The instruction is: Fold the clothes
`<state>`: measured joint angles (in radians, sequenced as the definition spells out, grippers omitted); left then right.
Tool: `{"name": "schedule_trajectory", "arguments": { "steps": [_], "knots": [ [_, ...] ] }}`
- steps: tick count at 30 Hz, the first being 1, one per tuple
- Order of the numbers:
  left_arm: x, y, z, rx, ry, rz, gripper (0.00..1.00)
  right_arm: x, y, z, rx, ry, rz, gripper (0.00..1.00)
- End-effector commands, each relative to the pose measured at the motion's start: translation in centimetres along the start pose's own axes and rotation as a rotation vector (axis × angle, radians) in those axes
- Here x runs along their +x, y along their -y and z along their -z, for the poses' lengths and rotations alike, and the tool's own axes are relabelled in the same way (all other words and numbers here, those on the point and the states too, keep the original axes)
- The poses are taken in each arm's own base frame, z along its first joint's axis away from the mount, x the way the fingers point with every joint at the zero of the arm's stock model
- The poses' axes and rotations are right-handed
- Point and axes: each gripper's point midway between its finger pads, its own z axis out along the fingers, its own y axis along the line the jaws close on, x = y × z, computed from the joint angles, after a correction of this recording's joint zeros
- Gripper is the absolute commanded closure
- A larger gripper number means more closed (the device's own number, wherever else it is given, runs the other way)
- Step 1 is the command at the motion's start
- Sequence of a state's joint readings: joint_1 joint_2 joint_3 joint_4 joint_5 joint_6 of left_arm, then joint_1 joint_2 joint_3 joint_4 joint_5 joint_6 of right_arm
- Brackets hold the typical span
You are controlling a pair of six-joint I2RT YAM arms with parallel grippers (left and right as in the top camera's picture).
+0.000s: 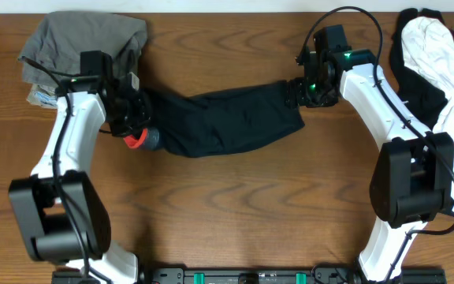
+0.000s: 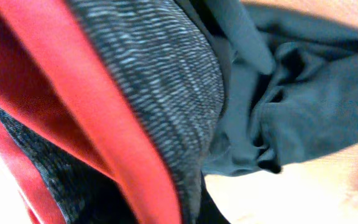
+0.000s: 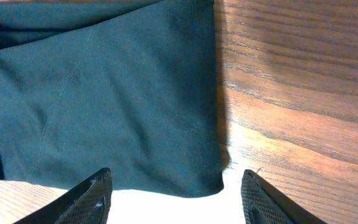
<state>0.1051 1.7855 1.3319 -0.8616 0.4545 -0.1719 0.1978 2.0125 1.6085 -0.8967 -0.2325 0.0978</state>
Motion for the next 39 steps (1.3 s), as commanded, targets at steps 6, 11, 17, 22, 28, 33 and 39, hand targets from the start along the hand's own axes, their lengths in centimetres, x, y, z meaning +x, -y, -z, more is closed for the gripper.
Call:
{"name": "schedule_trajectory", "arguments": {
  "steps": [6,11,17,22,28,33,39],
  "knots": [
    [0.6,-3.7,-2.9,-0.119,-0.077,0.155,0.93,0.0,-0.4,1.1,-0.005,0.015,0.038,0.34],
    [0.9,-4.4,-3.7,-0.127,-0.106,0.172,0.47,-0.1,-0.3,1.1,-0.005,0.019,0.043,0.32],
    [0.6,-5.7,-3.0,-0.128,-0.097,0.215,0.41,-0.1,-0.1,1.1,0.003,0.017,0.057,0.30],
    [0.7,-8.4,-1.8,-0.133,-0.100,0.295,0.41,-0.1,0.2,1.1,0.022,0.019,0.057,0.29],
    [-0.4,-10.6,-1.1,-0.126,-0.055,0.312,0.41,-0.4,0.2,1.1,0.025,0.031,0.060,0.28],
    [-0.5,-11.0,-1.8,-0.131,-0.059,0.285,0.41,-0.5,0.2,1.1,0.024,0.034,0.060,0.29],
    [-0.4,-12.1,-3.1,-0.137,-0.063,0.296,0.41,-0.4,0.2,1.1,0.025,0.030,0.059,0.28]
  ]
}}
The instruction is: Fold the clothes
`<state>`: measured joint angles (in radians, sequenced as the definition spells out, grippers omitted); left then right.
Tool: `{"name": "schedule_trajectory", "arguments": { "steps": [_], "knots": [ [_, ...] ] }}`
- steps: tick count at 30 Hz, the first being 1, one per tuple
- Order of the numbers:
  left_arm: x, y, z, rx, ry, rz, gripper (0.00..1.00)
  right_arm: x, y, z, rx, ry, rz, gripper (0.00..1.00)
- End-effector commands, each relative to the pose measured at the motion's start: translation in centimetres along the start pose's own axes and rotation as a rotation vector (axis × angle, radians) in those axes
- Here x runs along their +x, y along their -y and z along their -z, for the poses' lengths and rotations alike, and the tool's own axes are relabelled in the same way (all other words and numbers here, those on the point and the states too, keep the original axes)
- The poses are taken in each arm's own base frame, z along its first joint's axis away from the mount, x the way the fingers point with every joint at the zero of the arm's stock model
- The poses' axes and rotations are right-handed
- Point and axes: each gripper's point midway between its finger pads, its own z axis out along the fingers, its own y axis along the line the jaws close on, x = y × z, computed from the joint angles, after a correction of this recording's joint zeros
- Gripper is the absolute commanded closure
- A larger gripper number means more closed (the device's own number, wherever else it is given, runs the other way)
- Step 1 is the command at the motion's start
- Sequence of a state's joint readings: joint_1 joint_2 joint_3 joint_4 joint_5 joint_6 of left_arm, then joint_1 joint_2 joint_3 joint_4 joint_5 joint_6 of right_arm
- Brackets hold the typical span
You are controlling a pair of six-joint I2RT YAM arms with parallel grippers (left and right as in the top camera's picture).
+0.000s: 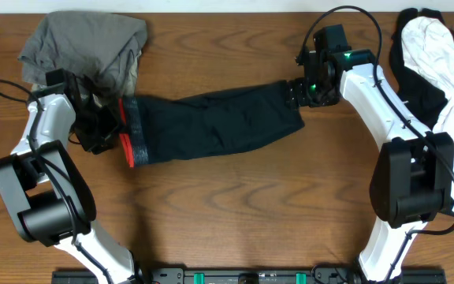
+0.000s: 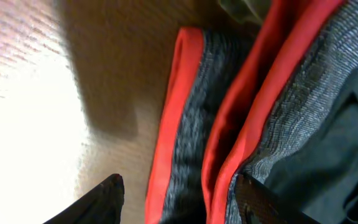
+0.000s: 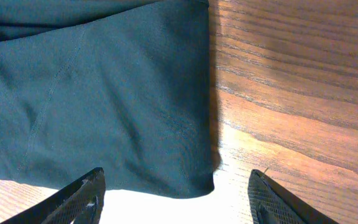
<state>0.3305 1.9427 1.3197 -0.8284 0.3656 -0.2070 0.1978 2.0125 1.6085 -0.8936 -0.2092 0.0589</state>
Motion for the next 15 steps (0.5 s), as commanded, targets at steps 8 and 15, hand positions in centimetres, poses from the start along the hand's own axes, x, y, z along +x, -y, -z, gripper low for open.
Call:
{"name": "schedule_trajectory", "arguments": {
  "steps": [8,15],
  "knots": [
    [0.8,-1.9,-3.8,-0.029,-0.064,-0.003,0.41,-0.3,-0.1,1.1,0.002,0.025,0.019,0.28],
    [1.1,-0.6,-4.7,0.038,-0.091,-0.011,0.41,-0.4,-0.1,1.1,0.002,0.030,0.020,0.28]
  ]
}}
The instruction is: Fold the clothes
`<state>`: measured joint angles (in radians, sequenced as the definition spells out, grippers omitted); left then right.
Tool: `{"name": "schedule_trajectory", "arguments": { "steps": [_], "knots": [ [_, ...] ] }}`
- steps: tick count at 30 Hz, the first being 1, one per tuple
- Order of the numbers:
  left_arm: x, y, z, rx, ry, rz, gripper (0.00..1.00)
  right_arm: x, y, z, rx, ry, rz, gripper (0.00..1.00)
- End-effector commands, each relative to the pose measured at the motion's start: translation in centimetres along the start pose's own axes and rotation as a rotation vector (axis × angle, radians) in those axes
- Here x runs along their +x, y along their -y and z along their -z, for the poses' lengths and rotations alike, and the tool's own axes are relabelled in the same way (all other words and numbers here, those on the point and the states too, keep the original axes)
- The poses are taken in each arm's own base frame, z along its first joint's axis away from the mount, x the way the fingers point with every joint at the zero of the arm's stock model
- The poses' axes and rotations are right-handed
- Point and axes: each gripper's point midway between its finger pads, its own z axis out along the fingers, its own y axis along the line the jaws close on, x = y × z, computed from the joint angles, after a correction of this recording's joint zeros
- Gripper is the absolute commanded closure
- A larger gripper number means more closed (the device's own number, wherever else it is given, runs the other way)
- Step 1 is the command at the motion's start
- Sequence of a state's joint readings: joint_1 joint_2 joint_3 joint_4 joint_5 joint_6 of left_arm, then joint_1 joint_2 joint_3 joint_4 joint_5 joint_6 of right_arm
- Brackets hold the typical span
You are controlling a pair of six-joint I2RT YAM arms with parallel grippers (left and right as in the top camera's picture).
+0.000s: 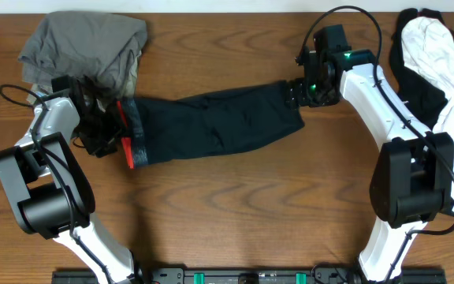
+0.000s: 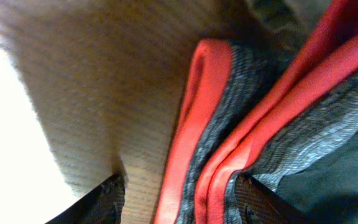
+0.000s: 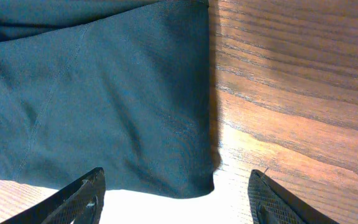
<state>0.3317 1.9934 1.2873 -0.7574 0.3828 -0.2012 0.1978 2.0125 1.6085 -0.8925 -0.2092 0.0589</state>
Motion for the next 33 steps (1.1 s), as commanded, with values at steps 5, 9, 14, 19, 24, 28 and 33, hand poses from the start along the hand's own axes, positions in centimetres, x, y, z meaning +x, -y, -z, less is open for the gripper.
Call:
{"name": "schedule_trajectory", "arguments": {
  "steps": [5,9,14,19,24,28,33],
  "knots": [
    [1.9,1.9,-3.5,0.082,-0.101,-0.057,0.41,-0.4,-0.2,1.1,0.001,0.032,0.020,0.29],
    [2.7,2.4,-5.0,0.072,-0.138,-0.076,0.45,-0.4,-0.1,1.1,0.002,0.031,0.020,0.30],
    [3.3,2.6,-6.5,0.085,-0.175,-0.076,0.78,-0.4,-0.1,1.1,0.002,0.032,0.020,0.30],
    [2.6,2.5,-6.8,0.093,-0.150,-0.076,0.94,-0.4,-0.1,1.1,0.002,0.032,0.020,0.30],
    [1.8,2.9,-6.7,0.105,-0.119,-0.079,0.94,-0.4,-0.1,1.1,0.002,0.031,0.020,0.30],
    [1.3,4.0,-5.2,0.141,-0.086,-0.096,0.94,-0.4,-0.1,1.1,0.002,0.029,0.020,0.30],
    [0.4,5.7,-1.5,0.170,0.006,-0.137,0.94,-0.3,-0.1,1.1,0.002,0.025,0.019,0.30]
  ]
}}
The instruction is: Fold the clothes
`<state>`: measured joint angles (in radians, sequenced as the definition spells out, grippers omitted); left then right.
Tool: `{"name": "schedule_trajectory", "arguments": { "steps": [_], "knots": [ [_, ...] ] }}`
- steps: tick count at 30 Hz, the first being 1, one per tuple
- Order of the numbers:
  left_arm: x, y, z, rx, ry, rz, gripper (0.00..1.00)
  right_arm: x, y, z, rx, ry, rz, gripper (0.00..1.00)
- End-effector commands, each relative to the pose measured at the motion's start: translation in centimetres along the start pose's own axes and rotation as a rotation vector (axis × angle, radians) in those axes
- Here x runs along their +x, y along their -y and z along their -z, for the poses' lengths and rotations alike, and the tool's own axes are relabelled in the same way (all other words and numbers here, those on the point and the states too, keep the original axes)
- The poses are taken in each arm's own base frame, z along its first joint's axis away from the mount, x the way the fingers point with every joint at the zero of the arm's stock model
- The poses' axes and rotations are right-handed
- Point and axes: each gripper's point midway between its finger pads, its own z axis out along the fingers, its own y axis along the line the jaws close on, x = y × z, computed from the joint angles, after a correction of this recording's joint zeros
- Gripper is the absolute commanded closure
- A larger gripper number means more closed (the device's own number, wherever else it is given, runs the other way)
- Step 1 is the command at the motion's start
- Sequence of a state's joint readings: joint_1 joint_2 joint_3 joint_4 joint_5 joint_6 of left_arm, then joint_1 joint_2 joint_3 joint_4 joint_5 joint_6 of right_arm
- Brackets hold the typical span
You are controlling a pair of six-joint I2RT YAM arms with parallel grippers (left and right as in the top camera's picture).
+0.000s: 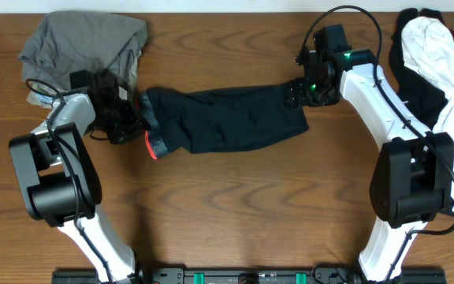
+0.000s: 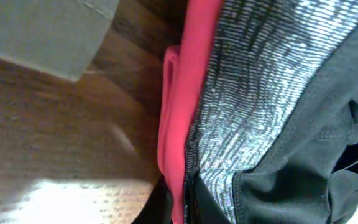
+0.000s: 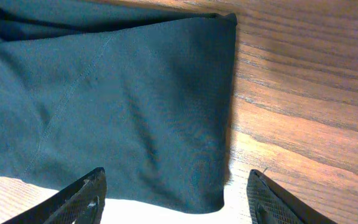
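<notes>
A black garment (image 1: 227, 118) with a red and grey waistband (image 1: 152, 146) lies stretched across the middle of the table. My left gripper (image 1: 131, 122) is at its left end. In the left wrist view the left gripper (image 2: 178, 208) is shut on the red waistband edge (image 2: 188, 93), with the grey band (image 2: 253, 93) beside it. My right gripper (image 1: 296, 95) is over the garment's right end. It stands open in the right wrist view (image 3: 174, 199), with the black cloth (image 3: 117, 106) reaching in between its fingers.
A pile of grey clothes (image 1: 85, 39) lies at the back left, right behind the left arm. White and black clothes (image 1: 440, 63) are heaped at the right edge. Bare wood table (image 1: 235, 205) lies in front of the garment.
My left gripper was open beside the flat waistband; it is now shut on the red edge and further right. The waistband end has shifted right and bunched. The right gripper stays open.
At first my left gripper was on the bunched waistband near the garment's left end. Then the waistband lay spread flat further left, with the gripper open beside it. Now the gripper is shut on the waistband and has carried it rightward. The right gripper stayed open at the right end.
</notes>
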<state>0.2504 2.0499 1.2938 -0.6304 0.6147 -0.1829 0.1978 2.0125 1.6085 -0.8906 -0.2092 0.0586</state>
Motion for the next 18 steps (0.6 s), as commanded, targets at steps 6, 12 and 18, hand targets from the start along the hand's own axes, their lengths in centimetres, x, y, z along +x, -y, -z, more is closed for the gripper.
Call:
{"name": "schedule_trajectory", "arguments": {
  "steps": [6,12,18],
  "knots": [
    [-0.2,2.3,5.1,-0.044,0.130,-0.076,0.94,-0.2,-0.1,1.1,0.002,0.022,0.010,0.30],
    [0.2,3.7,7.3,-0.032,0.173,-0.102,0.94,0.2,-0.1,1.1,0.003,0.008,0.007,0.31],
    [0.3,4.0,7.9,-0.030,0.183,-0.110,0.94,0.4,-0.1,1.1,0.003,-0.001,0.005,0.32]
  ]
}}
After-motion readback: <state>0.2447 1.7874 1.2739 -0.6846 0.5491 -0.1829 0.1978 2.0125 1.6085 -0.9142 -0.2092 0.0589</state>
